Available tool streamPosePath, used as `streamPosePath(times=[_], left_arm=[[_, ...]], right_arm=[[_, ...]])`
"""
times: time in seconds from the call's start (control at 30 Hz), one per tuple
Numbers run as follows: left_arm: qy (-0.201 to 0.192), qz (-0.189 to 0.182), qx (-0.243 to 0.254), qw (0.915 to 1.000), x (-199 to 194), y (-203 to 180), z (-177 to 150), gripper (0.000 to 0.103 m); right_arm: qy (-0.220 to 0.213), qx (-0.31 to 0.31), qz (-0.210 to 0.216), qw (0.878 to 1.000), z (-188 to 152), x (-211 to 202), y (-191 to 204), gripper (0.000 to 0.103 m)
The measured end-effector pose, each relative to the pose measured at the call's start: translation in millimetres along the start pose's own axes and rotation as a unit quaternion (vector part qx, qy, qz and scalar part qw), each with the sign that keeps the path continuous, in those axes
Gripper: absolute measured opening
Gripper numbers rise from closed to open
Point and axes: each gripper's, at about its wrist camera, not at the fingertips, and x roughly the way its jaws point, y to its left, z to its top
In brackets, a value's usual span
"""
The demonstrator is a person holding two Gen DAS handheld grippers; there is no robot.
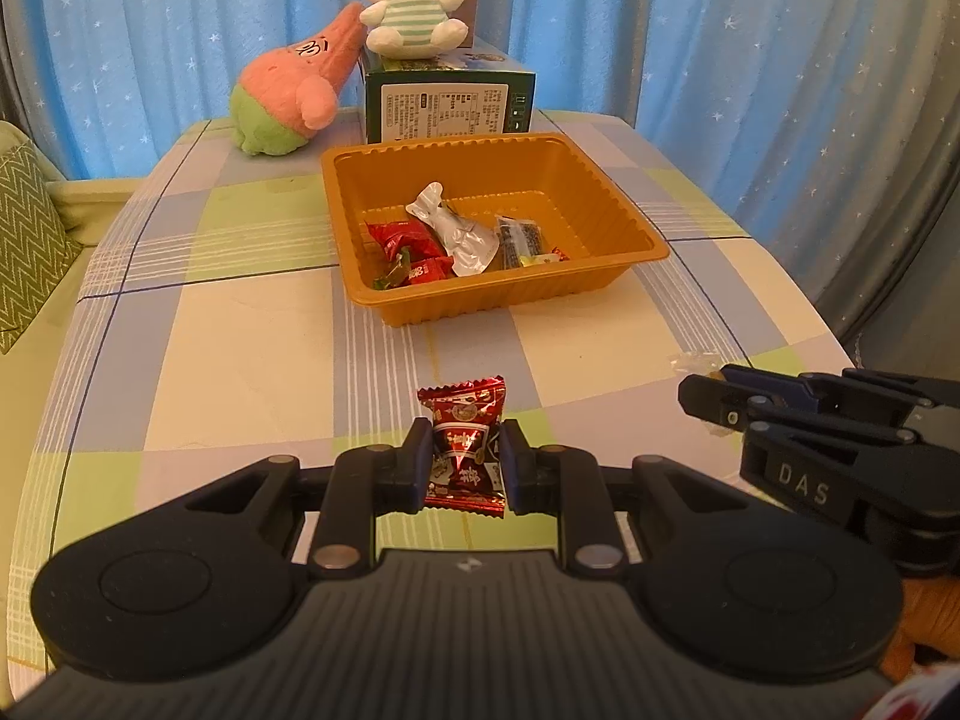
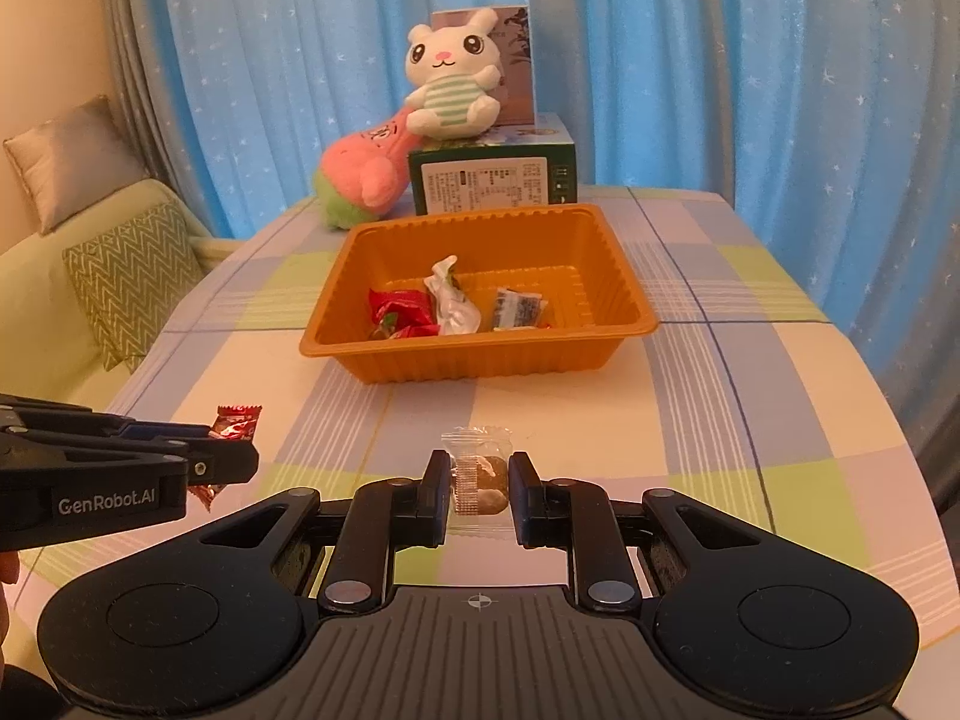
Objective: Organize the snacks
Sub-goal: 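Carry both candies over the orange tray and open both tools to drop them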
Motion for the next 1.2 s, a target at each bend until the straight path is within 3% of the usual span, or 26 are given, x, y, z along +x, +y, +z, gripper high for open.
streamPosePath(times=[0.3,0.63,1.2], left_arm=[[-0.005,-0.014,-0.003,0.9999,14,-8,20,0.021],[-0.021,-0.021,0.001,0.9995,37,-10,66,0.021],[-0.016,-0.003,-0.010,0.9998,108,19,133,0.021]], right_arm=[[-0.005,0.010,-0.004,1.000,27,5,-24,0.021],[-0.006,0.013,0.008,1.000,74,23,-42,0.021],[0.032,0.015,0.023,0.999,140,112,-63,0.021]])
